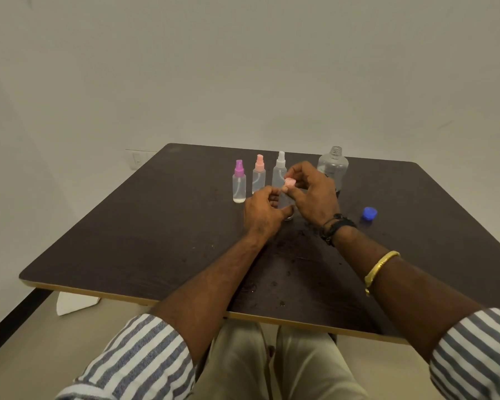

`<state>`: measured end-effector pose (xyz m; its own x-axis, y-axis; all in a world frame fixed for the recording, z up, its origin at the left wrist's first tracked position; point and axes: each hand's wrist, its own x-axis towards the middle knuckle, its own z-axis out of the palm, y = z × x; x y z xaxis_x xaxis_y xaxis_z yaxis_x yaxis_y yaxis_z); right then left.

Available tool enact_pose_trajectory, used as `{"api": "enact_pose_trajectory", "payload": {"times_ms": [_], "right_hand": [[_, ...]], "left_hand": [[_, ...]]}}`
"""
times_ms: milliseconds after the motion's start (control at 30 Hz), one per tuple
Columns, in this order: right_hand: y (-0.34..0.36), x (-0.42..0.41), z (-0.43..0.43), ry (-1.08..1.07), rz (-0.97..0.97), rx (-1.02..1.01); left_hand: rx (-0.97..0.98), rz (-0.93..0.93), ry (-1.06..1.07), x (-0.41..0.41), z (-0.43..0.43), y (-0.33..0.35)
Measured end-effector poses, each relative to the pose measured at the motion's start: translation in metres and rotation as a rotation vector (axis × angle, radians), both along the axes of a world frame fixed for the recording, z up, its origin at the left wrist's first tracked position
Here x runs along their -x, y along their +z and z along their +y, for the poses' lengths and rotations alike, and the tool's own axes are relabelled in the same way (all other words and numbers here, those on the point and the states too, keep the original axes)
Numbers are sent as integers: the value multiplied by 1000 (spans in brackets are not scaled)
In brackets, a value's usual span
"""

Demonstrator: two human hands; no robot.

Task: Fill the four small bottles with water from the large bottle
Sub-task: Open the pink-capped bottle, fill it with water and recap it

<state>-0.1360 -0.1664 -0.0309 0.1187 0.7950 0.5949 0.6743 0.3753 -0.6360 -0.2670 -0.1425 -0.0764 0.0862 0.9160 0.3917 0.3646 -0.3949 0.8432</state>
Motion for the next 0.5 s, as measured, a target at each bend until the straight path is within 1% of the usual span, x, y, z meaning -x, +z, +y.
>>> {"api": "enact_pose_trajectory", "payload": {"times_ms": [200, 500], "right_hand": [[-2, 5, 0, 39, 67, -27], [-7, 32, 13, 57, 27, -17]], "left_hand": [[-10, -30, 66, 24, -2, 4], [-20, -25, 205, 73, 7, 12]]}}
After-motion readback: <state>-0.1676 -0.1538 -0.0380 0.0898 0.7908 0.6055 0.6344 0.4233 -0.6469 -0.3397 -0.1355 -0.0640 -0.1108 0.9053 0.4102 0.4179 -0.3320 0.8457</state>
